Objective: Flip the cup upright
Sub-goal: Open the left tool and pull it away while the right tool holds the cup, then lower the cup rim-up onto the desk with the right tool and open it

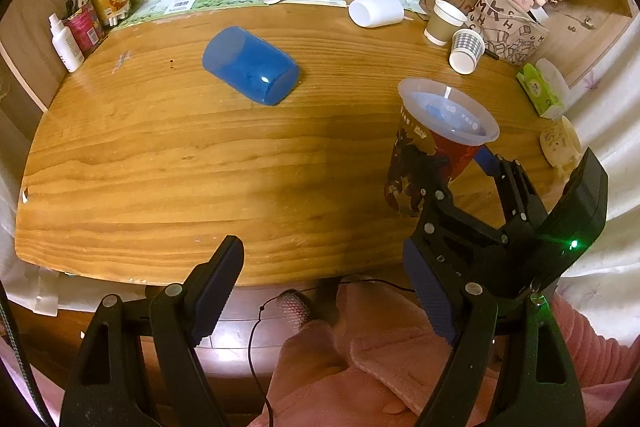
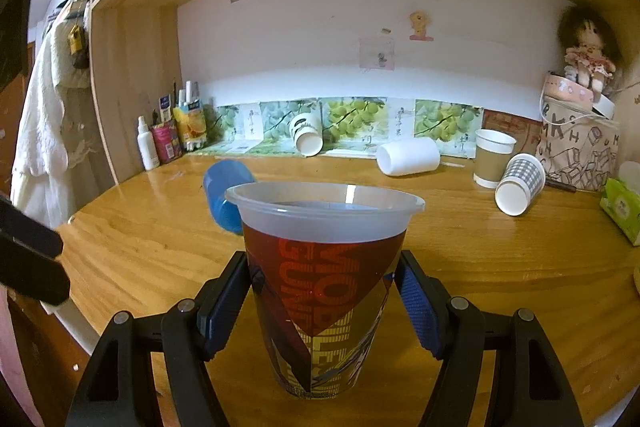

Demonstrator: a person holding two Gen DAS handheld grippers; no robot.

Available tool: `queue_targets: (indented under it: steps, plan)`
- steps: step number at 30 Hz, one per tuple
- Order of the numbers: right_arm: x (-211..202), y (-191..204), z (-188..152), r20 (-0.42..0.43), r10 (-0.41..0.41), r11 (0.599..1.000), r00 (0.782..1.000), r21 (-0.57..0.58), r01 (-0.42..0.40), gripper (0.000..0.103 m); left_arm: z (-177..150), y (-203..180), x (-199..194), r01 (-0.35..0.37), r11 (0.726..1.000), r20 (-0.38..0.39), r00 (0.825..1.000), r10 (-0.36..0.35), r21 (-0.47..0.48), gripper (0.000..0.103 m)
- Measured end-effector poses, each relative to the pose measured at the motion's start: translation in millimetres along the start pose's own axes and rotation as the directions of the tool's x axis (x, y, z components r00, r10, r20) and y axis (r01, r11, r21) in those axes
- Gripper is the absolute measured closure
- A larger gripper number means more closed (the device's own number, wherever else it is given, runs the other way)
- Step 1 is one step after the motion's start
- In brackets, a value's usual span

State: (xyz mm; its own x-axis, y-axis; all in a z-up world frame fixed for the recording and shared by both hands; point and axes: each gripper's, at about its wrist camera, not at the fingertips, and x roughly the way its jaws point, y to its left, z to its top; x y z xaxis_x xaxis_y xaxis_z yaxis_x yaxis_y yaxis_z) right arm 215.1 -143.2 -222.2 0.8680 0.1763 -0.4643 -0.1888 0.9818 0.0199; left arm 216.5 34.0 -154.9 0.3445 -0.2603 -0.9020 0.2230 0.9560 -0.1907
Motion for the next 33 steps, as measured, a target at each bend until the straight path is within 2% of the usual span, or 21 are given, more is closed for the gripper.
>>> queue_targets:
  steps: [14,22,28,33]
  plan:
    - [-13,5,-6,-0.038,0.005,1.0,0.999,-0.019,-0.005,0.029,0,7,2,0.049,0.998,0.003,0.999,-0.049,-0.034,0.019]
    - [-19,12,-11,-0.065,-0.005,0.999,0.998,-0.046,0.002,0.029,0,2,5,0.08,0.997,-0.012,0.997,-0.081,-0.012,0.019]
    - [-20,8,-9,-0.08,-0.006,1.0,0.997,-0.012,0.005,0.029,-1,-3,6,0.11,0.994,-0.015,0.994,-0.11,0.008,0.019]
    - [-24,14,-13,-0.084,-0.024,0.997,0.996,-0.069,0.018,0.028,-2,-10,6,0.12,0.993,-0.017,0.993,-0.12,0.021,0.019]
